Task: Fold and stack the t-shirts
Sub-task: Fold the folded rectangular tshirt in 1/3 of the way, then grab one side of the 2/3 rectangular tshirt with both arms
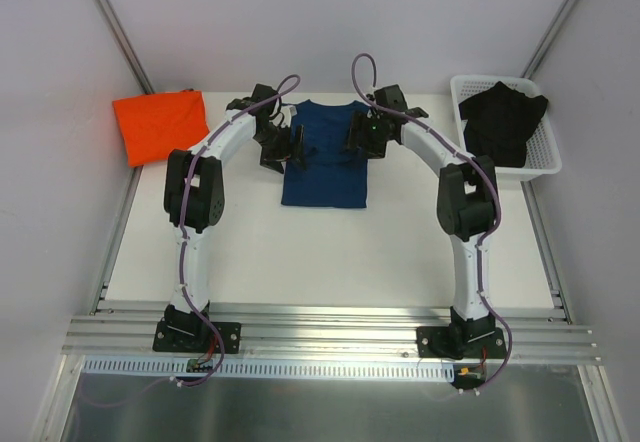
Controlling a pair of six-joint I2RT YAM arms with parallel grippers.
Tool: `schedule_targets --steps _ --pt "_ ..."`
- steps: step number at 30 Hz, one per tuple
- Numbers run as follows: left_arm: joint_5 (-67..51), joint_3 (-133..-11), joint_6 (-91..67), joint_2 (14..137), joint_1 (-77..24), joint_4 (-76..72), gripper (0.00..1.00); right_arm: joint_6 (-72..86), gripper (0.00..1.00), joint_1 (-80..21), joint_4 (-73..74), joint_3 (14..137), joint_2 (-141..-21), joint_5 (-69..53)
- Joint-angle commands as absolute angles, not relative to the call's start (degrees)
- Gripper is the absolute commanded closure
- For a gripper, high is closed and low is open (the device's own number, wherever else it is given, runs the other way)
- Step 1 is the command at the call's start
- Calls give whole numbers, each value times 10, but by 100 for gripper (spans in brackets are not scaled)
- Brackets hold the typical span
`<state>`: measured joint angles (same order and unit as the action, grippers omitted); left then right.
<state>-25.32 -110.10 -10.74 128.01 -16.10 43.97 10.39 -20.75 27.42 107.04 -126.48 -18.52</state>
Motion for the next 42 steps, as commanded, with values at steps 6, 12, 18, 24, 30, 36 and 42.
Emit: schedule_targets --steps 6,12,18,24,30,36,42 --pt "-253 -1111 -110 1238 -162 447 27 108 32 -228 286 1092 -1282 -194" --pt "-252 -1111 -110 1237 -161 448 27 99 32 -229 291 1100 -1300 -187" --pt "-250 -1114 -111 1241 -161 447 27 92 32 -227 286 1104 -1311 -173" --pt "-250 -1100 -110 1235 -160 447 27 74 32 -221 282 1199 -1355 -135" --pt "-245 -1087 -108 1230 -162 447 27 72 32 -221 261 1269 -1390 -102" --pt "-239 -1093 -107 1241 -162 447 27 70 31 -216 251 1280 -1373 -88" --pt "-232 -1182 -91 1310 -159 447 27 67 31 -207 254 1244 -1333 -93"
